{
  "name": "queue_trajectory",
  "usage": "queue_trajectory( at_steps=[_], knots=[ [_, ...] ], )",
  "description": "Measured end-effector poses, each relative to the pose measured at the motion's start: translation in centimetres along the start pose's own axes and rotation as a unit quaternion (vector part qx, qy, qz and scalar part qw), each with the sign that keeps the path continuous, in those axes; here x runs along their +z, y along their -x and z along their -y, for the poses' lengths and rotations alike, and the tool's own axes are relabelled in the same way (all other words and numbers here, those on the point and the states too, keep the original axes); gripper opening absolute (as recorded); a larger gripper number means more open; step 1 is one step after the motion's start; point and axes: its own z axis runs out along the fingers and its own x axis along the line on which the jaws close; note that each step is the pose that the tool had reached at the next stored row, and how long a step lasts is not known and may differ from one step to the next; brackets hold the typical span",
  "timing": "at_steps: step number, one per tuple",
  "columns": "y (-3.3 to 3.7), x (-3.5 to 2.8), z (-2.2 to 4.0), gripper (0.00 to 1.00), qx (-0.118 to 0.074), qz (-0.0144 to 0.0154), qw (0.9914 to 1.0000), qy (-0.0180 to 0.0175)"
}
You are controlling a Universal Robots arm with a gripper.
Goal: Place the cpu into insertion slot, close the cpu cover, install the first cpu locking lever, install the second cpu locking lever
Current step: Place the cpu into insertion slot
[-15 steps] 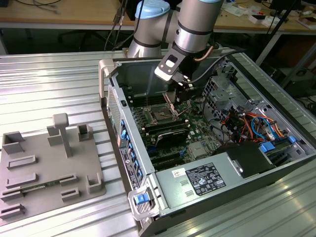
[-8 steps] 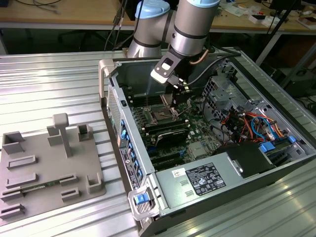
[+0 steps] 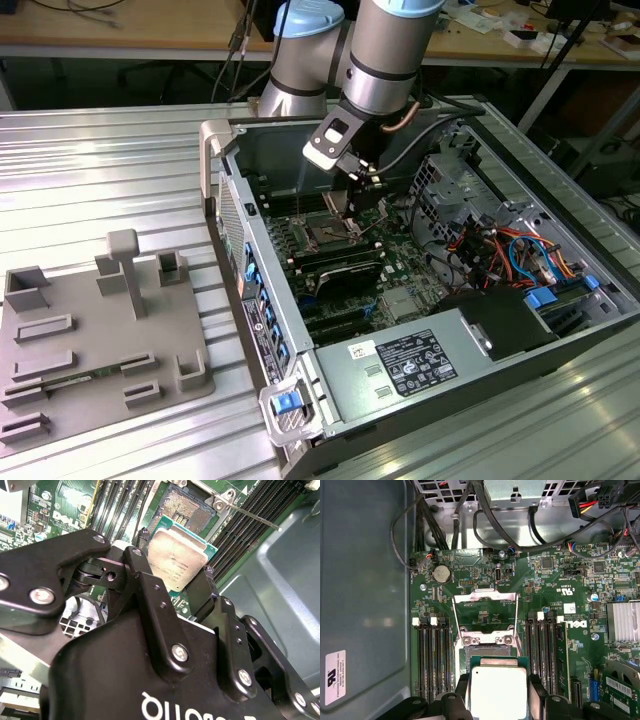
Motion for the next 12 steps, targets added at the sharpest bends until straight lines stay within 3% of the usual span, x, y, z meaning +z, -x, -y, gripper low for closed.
queue_trajectory(
  at_steps=[12],
  knots=[
    [0.0, 0.16, 0.01, 0.55, 0.0, 0.0, 1.0, 0.0]
  ],
)
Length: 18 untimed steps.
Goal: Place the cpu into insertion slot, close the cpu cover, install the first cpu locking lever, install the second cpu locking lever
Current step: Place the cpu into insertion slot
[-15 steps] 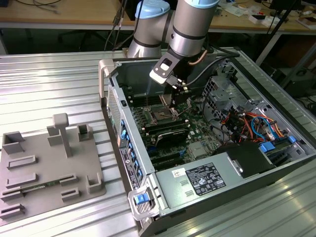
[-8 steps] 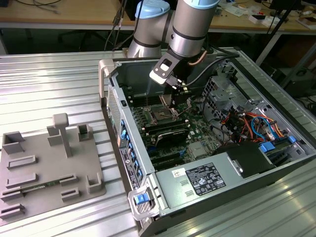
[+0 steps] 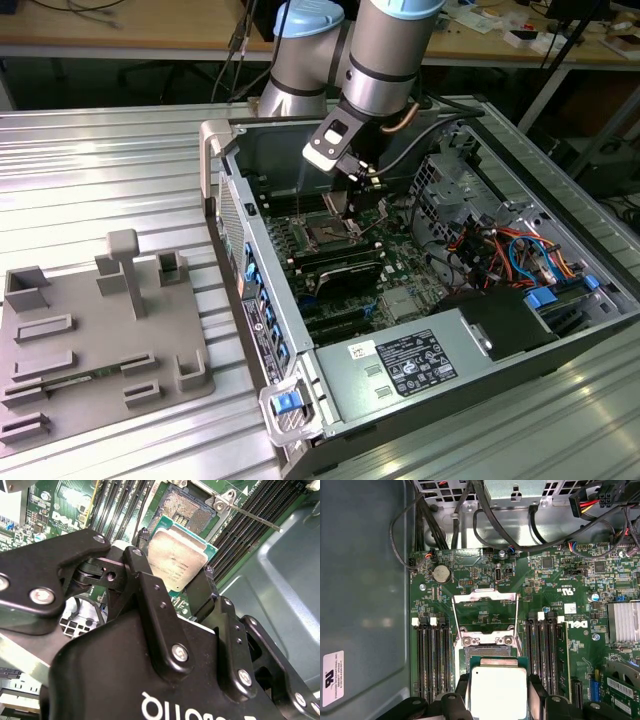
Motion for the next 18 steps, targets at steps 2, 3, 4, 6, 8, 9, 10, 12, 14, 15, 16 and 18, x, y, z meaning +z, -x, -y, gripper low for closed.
queue_trajectory(
  at_steps=[2, 3, 4, 6, 8, 9, 10, 12, 14, 15, 16, 18],
  knots=[
    [0.0, 0.01, 0.0, 0.55, 0.0, 0.0, 1.0, 0.0],
    [0.0, 0.04, 0.01, 0.55, 0.0, -0.0007, 1.0, 0.0001],
    [-0.01, 0.08, 0.01, 0.55, 0.0, -0.0011, 1.0, 0.0001],
    [0.0, 0.45, 0.03, 0.55, 0.0, -0.0018, 1.0, -0.0001],
    [0.0, 0.65, 0.11, 0.55, -0.002, -0.0018, 1.0, -0.0009],
    [0.01, 0.72, 0.13, 0.55, -0.009, -0.0022, 0.99996, -0.0011],
    [0.01, 0.79, 0.14, 0.55, -0.016, -0.0027, 0.99986, -0.0013],
    [0.01, 1.0, 0.18, 0.55, -0.033, -0.0038, 0.99946, -0.0017],
    [0.01, 1.34, 0.27, 0.55, -0.041, -0.0044, 0.99915, -0.0019],
    [-0.03, 1.58, 0.34, 0.55, -0.044, -0.0045, 0.99903, -0.0019],
    [-0.08, 1.77, 0.37, 0.55, -0.044, -0.0046, 0.99901, -0.0019],
    [-0.34, 2.19, 0.41, 0.55, -0.044, -0.0046, 0.99901, -0.0019]
  ],
)
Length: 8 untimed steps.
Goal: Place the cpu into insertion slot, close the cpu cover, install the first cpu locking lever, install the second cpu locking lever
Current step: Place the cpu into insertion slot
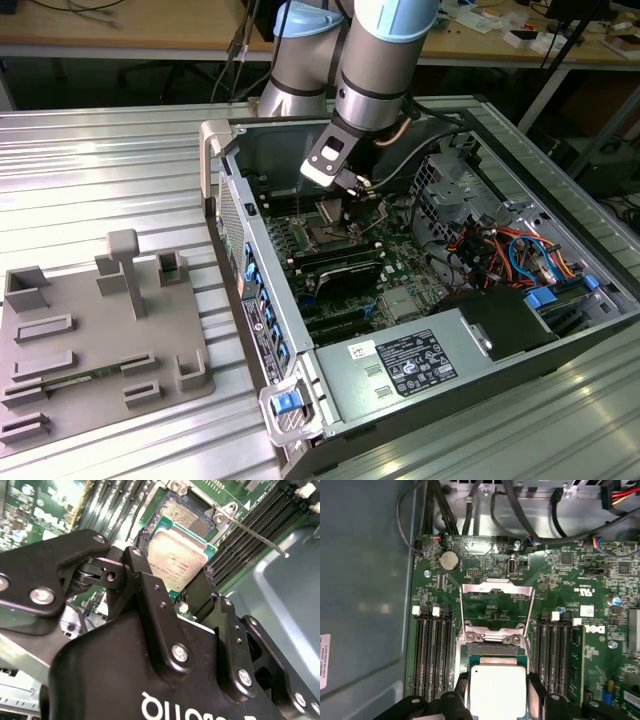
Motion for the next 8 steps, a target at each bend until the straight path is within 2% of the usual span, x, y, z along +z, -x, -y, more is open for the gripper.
queue_trajectory(
  at_steps=[5, 8],
  knots=[
    [-0.97, 1.11, 0.02, 0.55, 0.0, 0.0, 1.0, 0.0001],
    [-0.98, 1.71, 0.06, 0.55, 0.002, 0.0004, 1.0, 0.0]
  ],
)
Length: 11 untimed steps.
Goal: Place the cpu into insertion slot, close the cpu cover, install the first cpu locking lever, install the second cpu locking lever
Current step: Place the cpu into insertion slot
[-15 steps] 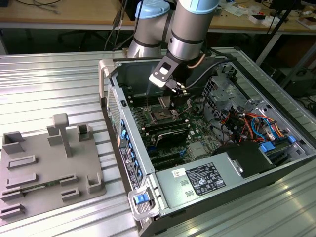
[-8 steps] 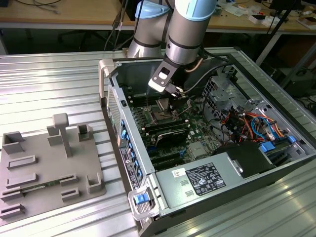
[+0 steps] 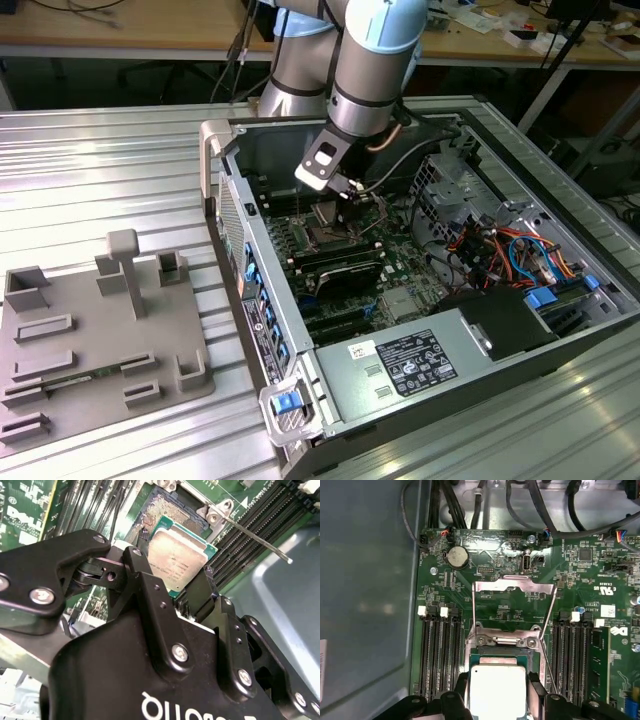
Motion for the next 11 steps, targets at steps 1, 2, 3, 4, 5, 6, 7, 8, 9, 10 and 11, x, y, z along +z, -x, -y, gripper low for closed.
queue_trajectory(
  at_steps=[1, 2, 3, 4, 5, 6, 7, 8, 9, 10, 11],
  knots=[
    [0.0, 0.2, 0.05, 0.55, 0.001, 0.0015, 1.0, -0.0002],
    [0.01, 0.34, 0.1, 0.55, 0.004, 0.0021, 0.99999, -0.0002],
    [0.01, 0.45, 0.11, 0.55, 0.01, 0.0025, 0.99995, -0.0004],
    [0.02, 0.5, 0.12, 0.55, 0.013, 0.0026, 0.99992, -0.0007],
    [0.02, 0.54, 0.13, 0.55, 0.013, 0.0026, 0.99991, -0.001],
    [0.02, 0.6, 0.13, 0.55, 0.013, 0.0025, 0.99991, -0.0022],
    [0.03, 0.65, 0.14, 0.55, 0.013, 0.0025, 0.99991, -0.0034],
    [0.04, 0.7, 0.14, 0.55, 0.013, 0.0026, 0.9999, -0.0042],
    [0.07, 0.72, 0.14, 0.55, 0.013, 0.0027, 0.9999, -0.0044],
    [0.08, 0.8, 0.15, 0.55, 0.013, 0.0027, 0.9999, -0.0045],
    [0.1, 0.86, 0.16, 0.55, 0.013, 0.0029, 0.9999, -0.0046]
  ],
)
